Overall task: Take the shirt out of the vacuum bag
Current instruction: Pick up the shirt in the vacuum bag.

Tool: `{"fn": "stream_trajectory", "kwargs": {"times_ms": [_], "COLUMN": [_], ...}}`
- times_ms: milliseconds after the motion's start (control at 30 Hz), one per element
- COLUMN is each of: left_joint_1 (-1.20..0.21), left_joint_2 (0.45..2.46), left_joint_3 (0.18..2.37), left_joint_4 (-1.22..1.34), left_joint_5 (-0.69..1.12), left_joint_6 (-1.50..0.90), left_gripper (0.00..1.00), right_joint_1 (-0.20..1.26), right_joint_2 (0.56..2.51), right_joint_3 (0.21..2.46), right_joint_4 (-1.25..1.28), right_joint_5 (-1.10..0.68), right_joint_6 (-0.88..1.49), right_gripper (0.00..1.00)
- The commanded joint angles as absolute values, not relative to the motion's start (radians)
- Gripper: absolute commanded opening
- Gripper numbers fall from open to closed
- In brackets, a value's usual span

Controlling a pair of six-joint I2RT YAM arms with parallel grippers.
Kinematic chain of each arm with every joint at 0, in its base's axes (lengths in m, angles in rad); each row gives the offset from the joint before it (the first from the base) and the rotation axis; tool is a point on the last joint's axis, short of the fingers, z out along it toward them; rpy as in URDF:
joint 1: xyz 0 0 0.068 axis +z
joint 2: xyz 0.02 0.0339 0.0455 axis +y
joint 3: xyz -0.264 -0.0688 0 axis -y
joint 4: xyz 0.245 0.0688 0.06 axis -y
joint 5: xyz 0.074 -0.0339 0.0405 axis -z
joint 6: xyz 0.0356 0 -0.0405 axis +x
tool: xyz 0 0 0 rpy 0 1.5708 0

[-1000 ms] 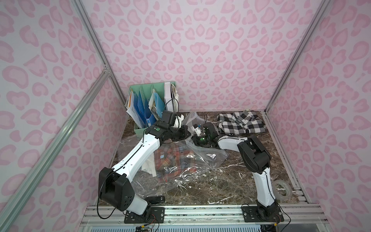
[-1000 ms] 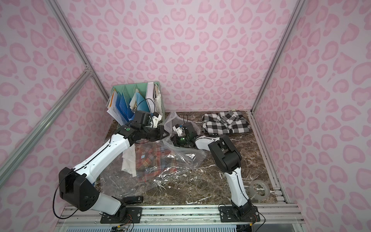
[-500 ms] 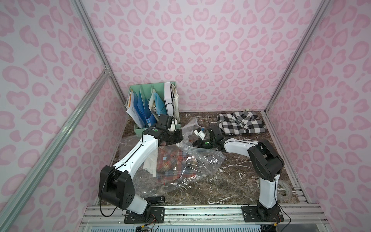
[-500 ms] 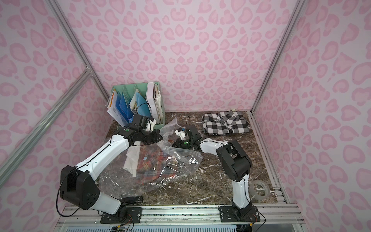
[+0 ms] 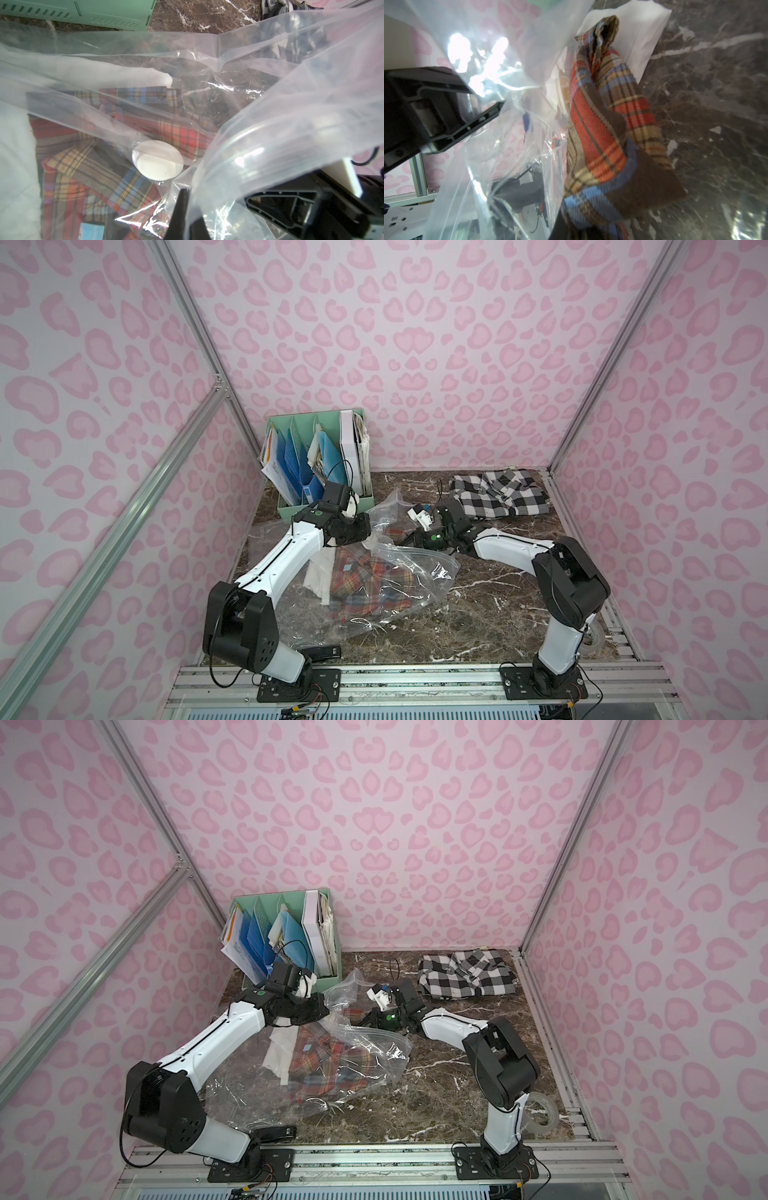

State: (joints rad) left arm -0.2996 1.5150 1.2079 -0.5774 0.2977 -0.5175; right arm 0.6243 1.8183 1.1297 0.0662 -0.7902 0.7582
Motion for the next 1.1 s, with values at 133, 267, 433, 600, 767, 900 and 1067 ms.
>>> {"fn": "stream_trajectory", "kwargs": {"times_ms": [133,267,433,600,767,900,1067], "left_joint_1": [-0.295,-0.295,-0.292,-0.288,-0.287,-0.288,-0.287], "left_joint_2": [1.517,1.520,1.530,1.541,1.556,1.566,1.582], "left_joint_3": [1.178,1.164,1.148,1.137,1.130,1.126,1.110], "left_joint_4": [-0.578,-0.578,-0.575,-0.571,-0.571,-0.569,-0.559], "left_joint_5": [0.259,0.248,0.240,0.232,0.226,0.222,0.224], "left_joint_6": [-0.495,-0.486,-0.477,-0.469,-0.460,-0.453,-0.445], "left_gripper": [0.04,0.04,0.04,0.04,0.04,0.04,0.04], "right_joint_1": [0.589,0.563,0.537,0.498,0.452,0.423,0.394], "right_joint_2": [1.737,1.703,1.665,1.609,1.559,1.532,1.507], "right_joint_3": [1.086,1.061,1.024,0.951,0.898,0.892,0.908], "right_joint_4": [0.041,0.034,0.039,0.060,0.063,0.058,0.080], "right_joint_5": [-0.804,-0.791,-0.784,-0.773,-0.767,-0.781,-0.806], "right_joint_6": [0.727,0.726,0.732,0.754,0.762,0.754,0.758], "right_gripper": [0.00,0.00,0.00,0.00,0.00,0.00,0.00]}}
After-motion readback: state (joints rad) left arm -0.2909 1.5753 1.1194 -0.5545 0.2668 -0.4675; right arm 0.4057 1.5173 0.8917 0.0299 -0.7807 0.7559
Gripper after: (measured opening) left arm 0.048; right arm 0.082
